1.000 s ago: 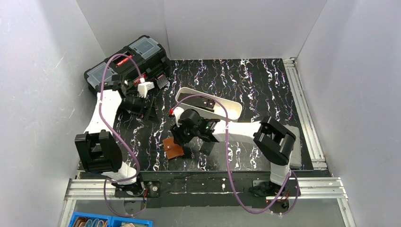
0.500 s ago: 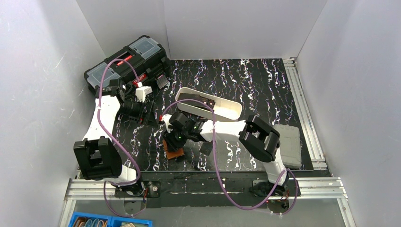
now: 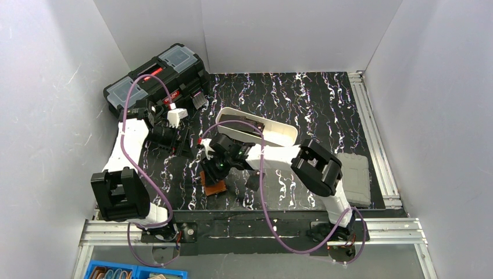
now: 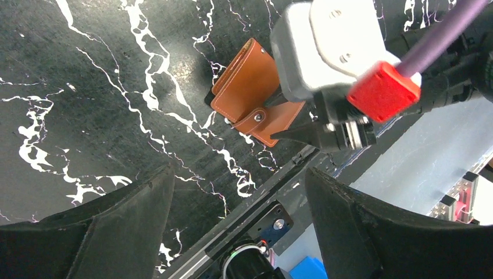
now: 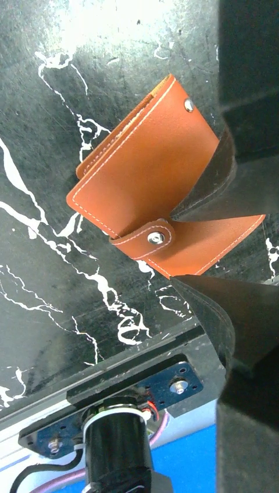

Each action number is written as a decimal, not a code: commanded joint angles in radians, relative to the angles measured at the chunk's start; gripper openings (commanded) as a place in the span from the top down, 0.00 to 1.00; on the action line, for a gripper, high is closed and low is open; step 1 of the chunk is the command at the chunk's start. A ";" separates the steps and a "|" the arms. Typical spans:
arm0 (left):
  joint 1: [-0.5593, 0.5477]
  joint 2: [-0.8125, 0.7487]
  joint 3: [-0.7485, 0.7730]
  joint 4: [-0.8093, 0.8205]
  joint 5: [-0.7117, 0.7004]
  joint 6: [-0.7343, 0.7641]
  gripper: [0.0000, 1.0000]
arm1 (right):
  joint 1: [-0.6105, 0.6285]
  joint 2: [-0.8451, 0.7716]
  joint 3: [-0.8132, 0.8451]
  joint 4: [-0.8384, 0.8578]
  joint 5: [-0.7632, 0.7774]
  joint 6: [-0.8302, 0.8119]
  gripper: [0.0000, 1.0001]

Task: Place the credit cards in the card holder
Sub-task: Close the card holder at the center of the board.

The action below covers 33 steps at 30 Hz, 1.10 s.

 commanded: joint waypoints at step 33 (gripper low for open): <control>-0.209 -0.429 -0.399 0.099 0.218 0.820 0.80 | -0.084 -0.010 -0.090 0.167 -0.006 0.147 0.99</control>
